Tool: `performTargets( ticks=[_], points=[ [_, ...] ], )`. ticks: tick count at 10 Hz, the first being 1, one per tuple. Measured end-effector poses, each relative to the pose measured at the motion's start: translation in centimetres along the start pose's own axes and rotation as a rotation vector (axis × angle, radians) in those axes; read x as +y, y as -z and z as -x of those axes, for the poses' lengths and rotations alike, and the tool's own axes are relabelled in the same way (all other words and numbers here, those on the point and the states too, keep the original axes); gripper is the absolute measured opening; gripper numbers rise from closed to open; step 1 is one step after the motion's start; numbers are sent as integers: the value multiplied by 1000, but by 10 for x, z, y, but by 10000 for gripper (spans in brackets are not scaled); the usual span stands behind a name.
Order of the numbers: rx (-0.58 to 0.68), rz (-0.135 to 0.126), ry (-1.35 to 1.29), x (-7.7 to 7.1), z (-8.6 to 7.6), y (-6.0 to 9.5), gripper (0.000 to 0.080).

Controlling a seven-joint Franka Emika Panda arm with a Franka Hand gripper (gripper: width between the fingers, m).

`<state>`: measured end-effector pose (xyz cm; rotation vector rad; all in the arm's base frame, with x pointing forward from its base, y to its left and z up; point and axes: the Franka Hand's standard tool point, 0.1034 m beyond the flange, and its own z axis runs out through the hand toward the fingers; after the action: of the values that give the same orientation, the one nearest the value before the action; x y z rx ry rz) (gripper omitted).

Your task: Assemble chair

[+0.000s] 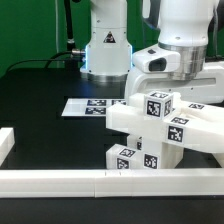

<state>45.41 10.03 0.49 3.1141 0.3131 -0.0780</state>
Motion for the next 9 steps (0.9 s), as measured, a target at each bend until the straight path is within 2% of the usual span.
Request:
performTargets(
  ticks=[1,2,3,4,7,9],
  points=[
    [0,0,0,0,0,0,536],
    [0,0,0,0,0,0,358],
    [0,0,0,0,0,0,358],
    [0,0,0,0,0,0,266],
    [2,0,1,0,-1,1,266],
    [13,-6,11,1,-3,12,266]
  ],
)
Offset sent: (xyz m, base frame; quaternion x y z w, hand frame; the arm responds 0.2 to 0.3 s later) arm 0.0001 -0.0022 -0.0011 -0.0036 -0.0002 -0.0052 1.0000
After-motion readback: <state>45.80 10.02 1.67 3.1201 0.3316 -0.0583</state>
